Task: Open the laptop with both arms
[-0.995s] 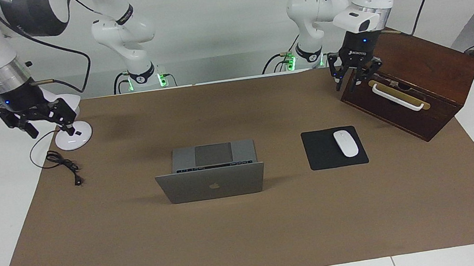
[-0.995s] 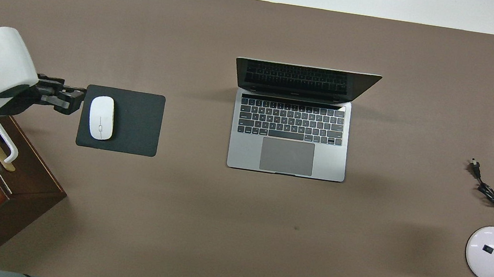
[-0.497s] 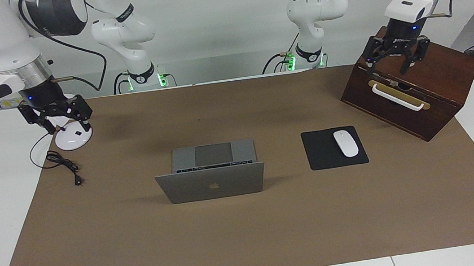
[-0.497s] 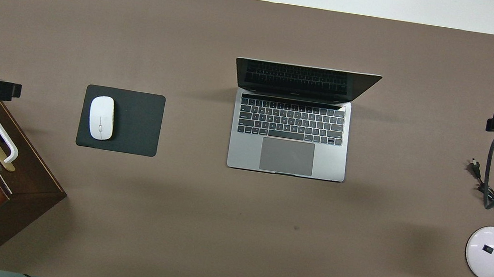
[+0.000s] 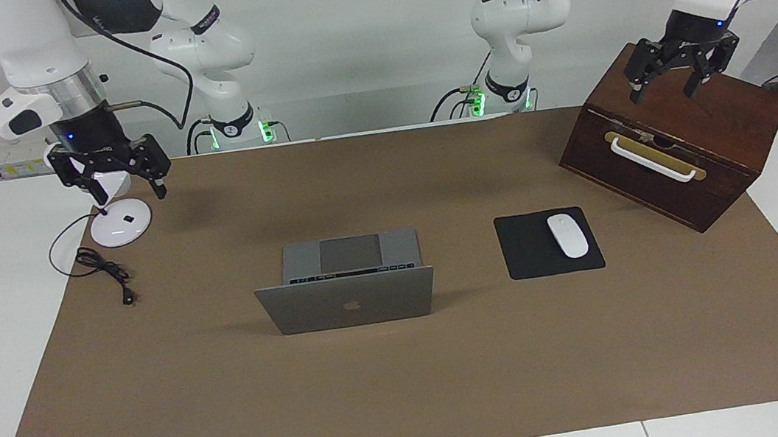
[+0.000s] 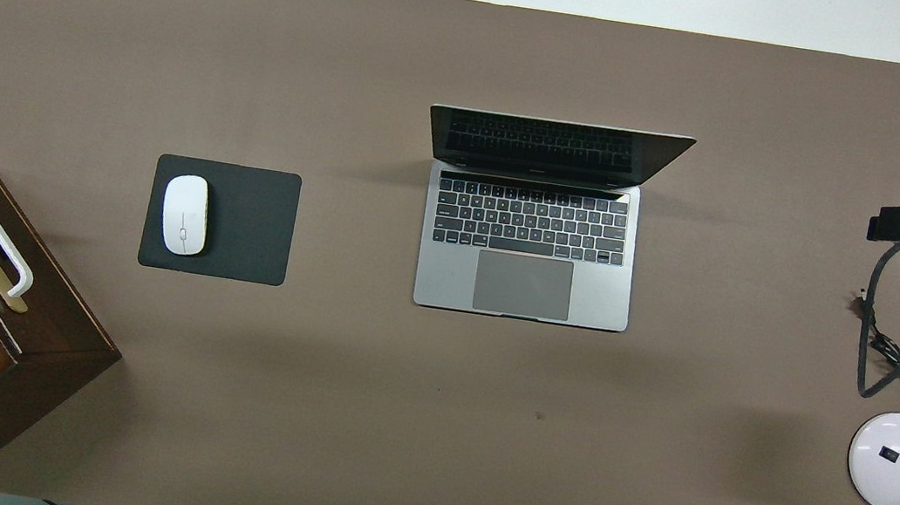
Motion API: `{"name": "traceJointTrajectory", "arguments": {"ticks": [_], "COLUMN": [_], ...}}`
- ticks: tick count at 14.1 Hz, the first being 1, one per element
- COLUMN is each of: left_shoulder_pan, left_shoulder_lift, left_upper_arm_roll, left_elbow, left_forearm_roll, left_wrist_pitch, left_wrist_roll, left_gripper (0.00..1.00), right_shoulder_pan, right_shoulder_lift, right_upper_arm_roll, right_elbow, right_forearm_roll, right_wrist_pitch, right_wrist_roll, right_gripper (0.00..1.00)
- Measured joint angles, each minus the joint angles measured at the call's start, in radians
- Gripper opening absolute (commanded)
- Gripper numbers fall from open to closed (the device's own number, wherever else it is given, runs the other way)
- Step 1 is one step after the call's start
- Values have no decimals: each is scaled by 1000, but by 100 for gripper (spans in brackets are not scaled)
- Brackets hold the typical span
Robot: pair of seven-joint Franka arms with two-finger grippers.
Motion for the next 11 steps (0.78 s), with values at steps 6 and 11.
{"name": "traceJointTrajectory", "arguments": {"ticks": [6, 11], "left_shoulder_pan": [0, 0], "left_shoulder_lift": [12, 13], "left_upper_arm_roll": [-5, -6], "left_elbow": [6, 6], "left_forearm_roll": [0, 0], "left_wrist_pitch": [-1, -22], "left_wrist_roll": [-35, -37], "left_gripper": [100, 100], "right_shoulder_pan": [3, 17], "right_shoulder_lift": [12, 19], "right_upper_arm_roll": [1, 1], "right_elbow": [42, 55], "right_forearm_roll": [0, -6], "right_wrist_pitch": [-4, -129], "right_wrist_roll": [0, -1], "right_gripper": [100, 100]}}
